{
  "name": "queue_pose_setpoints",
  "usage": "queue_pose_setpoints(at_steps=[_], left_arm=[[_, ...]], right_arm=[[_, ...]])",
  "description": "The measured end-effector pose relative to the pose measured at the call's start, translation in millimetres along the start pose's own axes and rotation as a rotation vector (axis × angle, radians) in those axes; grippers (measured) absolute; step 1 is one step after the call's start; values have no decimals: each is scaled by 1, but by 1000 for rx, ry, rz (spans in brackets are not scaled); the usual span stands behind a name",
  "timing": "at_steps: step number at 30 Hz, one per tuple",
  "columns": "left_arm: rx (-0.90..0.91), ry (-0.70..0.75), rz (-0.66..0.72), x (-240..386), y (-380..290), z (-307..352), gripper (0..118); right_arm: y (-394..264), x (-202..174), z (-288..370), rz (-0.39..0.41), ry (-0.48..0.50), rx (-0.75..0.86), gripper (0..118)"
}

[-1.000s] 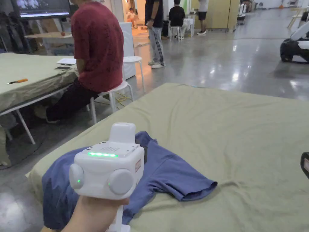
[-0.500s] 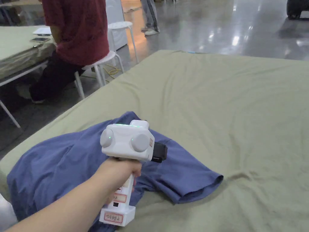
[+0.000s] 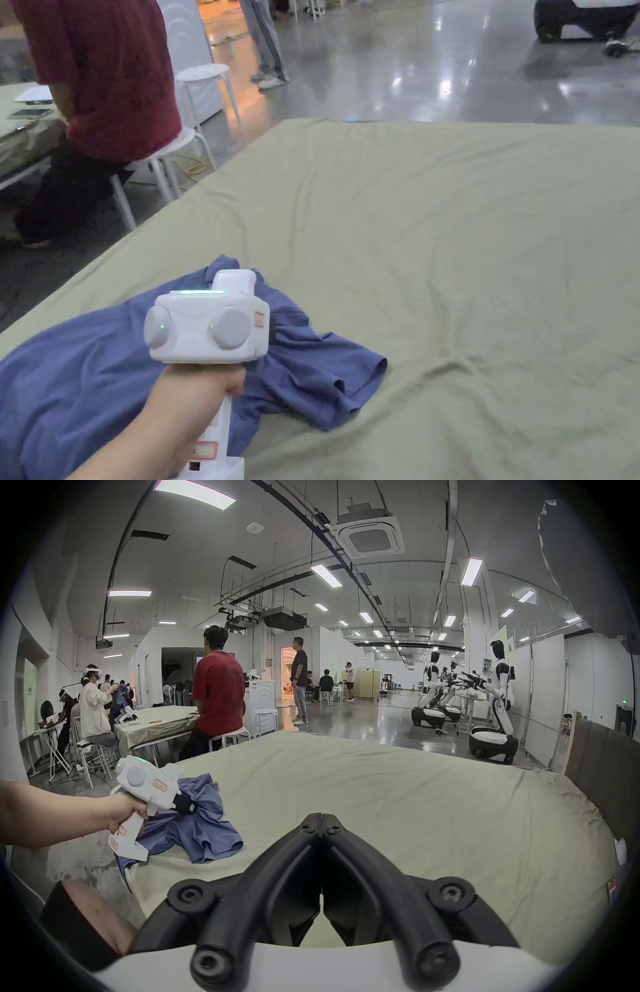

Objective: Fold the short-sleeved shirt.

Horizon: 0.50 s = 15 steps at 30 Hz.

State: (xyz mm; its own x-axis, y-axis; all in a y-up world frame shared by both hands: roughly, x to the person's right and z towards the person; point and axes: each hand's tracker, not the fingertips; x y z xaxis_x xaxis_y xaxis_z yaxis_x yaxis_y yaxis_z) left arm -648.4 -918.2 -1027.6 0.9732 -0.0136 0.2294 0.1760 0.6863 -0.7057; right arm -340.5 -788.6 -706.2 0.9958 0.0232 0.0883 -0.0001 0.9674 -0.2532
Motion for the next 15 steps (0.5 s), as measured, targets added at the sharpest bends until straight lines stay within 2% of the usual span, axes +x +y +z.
queue_pose_setpoints(at_steps=[2, 4, 7, 10, 15], left_arm=[[69, -27, 10, 1, 12, 25, 0], [152, -27, -61, 17, 26, 60, 0], [201, -118, -136, 46, 44, 105, 0], [261, -204, -217, 97, 50, 148, 0], [275, -476, -329, 221, 42, 194, 0]], right_arm=[[5, 2, 7, 15, -8, 11, 0], [8, 6, 11, 21, -20, 25, 0], [14, 15, 23, 3, -75, 65, 0], [21, 27, 43, -47, -116, 86, 0], [25, 49, 87, -48, -196, 126, 0]])
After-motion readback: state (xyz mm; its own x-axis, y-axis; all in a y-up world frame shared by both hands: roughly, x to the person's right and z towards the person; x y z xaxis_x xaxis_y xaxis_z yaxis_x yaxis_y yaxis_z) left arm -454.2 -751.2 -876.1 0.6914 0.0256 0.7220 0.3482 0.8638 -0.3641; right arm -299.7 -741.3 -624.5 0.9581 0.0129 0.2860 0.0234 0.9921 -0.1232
